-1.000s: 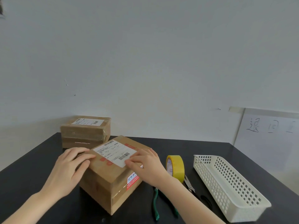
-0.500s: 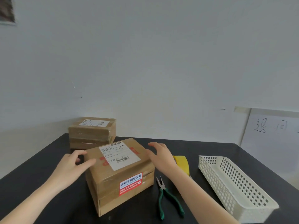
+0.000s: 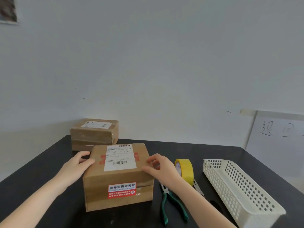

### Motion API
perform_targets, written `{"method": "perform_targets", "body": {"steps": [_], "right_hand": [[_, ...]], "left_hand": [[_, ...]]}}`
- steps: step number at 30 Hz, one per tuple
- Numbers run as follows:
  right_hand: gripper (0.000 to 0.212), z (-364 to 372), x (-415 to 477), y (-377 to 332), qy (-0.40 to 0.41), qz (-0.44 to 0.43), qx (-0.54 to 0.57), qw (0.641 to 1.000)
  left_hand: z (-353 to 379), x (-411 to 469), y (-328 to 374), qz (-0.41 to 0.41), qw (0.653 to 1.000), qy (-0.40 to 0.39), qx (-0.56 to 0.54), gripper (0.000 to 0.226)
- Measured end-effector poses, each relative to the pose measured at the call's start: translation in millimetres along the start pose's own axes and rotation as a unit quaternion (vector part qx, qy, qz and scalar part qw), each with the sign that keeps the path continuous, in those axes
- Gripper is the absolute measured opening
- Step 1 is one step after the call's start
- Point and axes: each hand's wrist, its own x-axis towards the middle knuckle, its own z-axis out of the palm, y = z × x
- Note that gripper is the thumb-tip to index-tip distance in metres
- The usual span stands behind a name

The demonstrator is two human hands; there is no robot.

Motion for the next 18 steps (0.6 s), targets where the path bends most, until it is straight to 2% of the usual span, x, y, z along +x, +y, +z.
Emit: {"method": "perform_targets", "body": {"steps": [6,11,12,15,16,18], "right_hand": [[0.037,4.3,-11.3,0.0,0.007,-0.02,-0.009,1.0],[0.03,-7.0,-13.7,3.2,0.006,-0.041,0.006,0.999],[0.026,-11.1,-13.2,5.2,0.038,-0.045,0.012,0.998],[0.017,-29.5,-5.2,22.0,0.203,-0.026,0.029,0.979],[0.018,-36.0,-0.9,32.5,0.245,-0.008,0.019,0.969],[0.03,-47.6,5.7,53.4,0.276,0.053,-0.024,0.959]], "left_hand": [[5.1,10.9,1.7,0.004,1.0,-0.003,-0.025,0.04],[3.7,12.6,0.8,0.01,0.999,-0.009,-0.03,0.044],[3.5,12.1,1.4,0.014,0.999,-0.004,-0.029,0.045],[2.9,11.2,5.6,0.048,0.998,0.038,-0.026,0.046],[2.4,10.5,8.3,0.06,0.996,0.056,-0.028,0.043],[2.3,9.7,13.4,0.092,0.992,0.082,-0.022,0.038]]}}
